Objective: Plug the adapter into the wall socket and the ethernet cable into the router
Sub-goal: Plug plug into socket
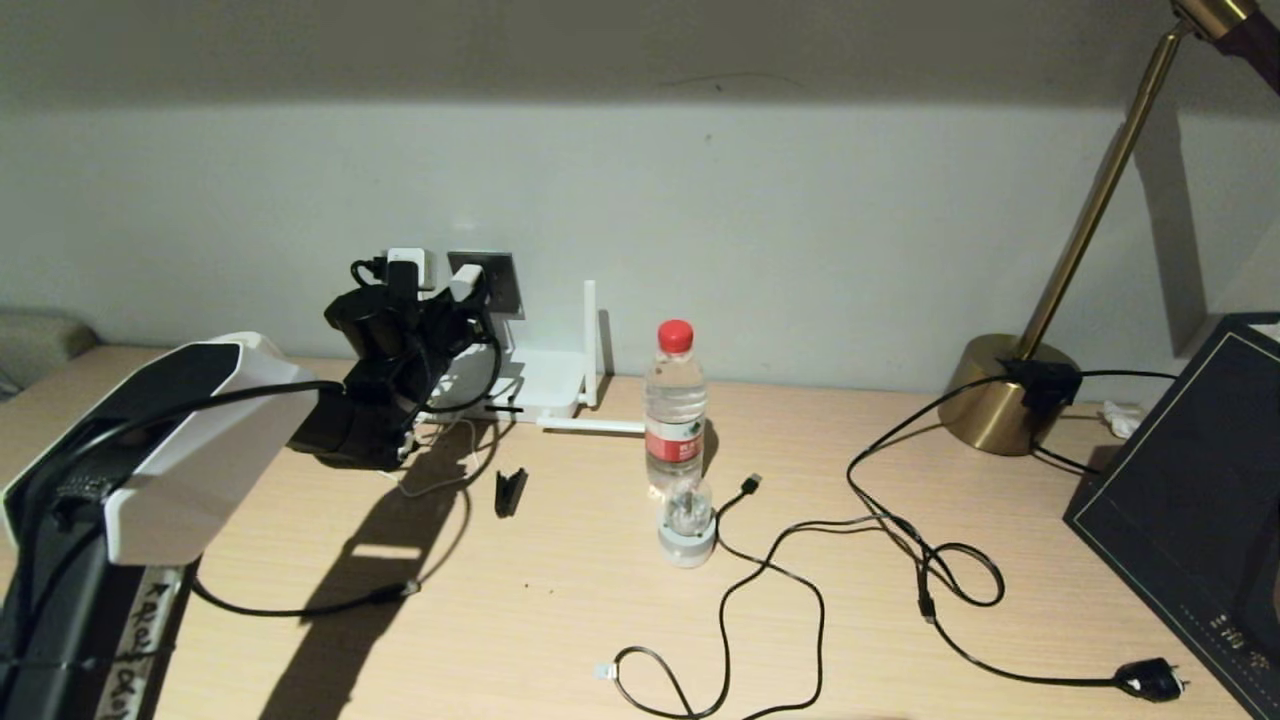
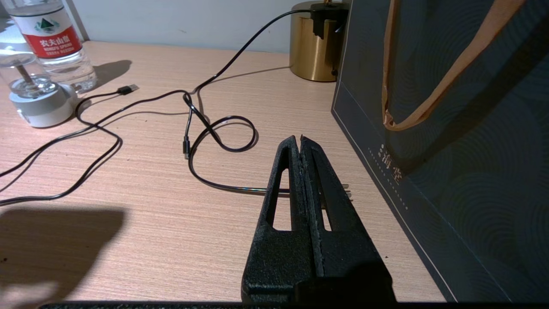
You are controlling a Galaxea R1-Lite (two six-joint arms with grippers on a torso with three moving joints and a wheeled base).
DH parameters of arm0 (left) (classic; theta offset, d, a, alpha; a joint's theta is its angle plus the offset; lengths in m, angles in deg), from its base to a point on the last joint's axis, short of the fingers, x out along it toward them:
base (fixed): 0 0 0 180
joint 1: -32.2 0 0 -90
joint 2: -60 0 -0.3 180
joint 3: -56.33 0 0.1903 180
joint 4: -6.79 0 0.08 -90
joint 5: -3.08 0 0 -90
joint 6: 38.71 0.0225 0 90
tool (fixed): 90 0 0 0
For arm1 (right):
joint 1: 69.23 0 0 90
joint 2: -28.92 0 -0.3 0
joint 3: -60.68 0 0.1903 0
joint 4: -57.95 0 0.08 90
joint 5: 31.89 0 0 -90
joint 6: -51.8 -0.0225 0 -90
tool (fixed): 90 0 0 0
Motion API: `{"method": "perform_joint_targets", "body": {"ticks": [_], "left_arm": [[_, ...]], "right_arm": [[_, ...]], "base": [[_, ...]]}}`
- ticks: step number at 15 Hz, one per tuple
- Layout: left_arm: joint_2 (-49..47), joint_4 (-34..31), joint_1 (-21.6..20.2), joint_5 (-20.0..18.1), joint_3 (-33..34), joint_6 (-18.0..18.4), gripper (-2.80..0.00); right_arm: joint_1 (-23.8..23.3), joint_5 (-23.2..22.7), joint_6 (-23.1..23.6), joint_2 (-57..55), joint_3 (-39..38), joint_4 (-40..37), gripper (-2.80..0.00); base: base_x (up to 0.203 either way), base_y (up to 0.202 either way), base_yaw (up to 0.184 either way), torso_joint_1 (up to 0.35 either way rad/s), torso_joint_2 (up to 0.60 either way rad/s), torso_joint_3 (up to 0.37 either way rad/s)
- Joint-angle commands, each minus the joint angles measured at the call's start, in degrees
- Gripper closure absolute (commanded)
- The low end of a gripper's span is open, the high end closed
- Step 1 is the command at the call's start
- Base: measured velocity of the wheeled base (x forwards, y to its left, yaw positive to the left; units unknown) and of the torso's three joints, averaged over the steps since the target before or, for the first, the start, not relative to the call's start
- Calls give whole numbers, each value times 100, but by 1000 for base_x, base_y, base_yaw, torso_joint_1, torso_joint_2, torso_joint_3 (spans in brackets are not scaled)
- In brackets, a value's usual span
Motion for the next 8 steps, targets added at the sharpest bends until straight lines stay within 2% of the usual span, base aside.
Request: {"method": "perform_joint_targets", "body": {"ticks": [1,5,8], "left_arm": [[-24,-4,26,-2,-21,-7,0],[-149,-126,92,156,-327,-267,0],[-283,-150,105,191,-531,-288,0]], "right_arm": [[0,-1,2,-9,-202,-1,0],[0,-1,2,-1,-202,7,0],[0,-1,2,-9,-202,7,0]], "base": [[0,0,0,0,0,0],[0,0,0,0,0,0],[0,0,0,0,0,0]]}}
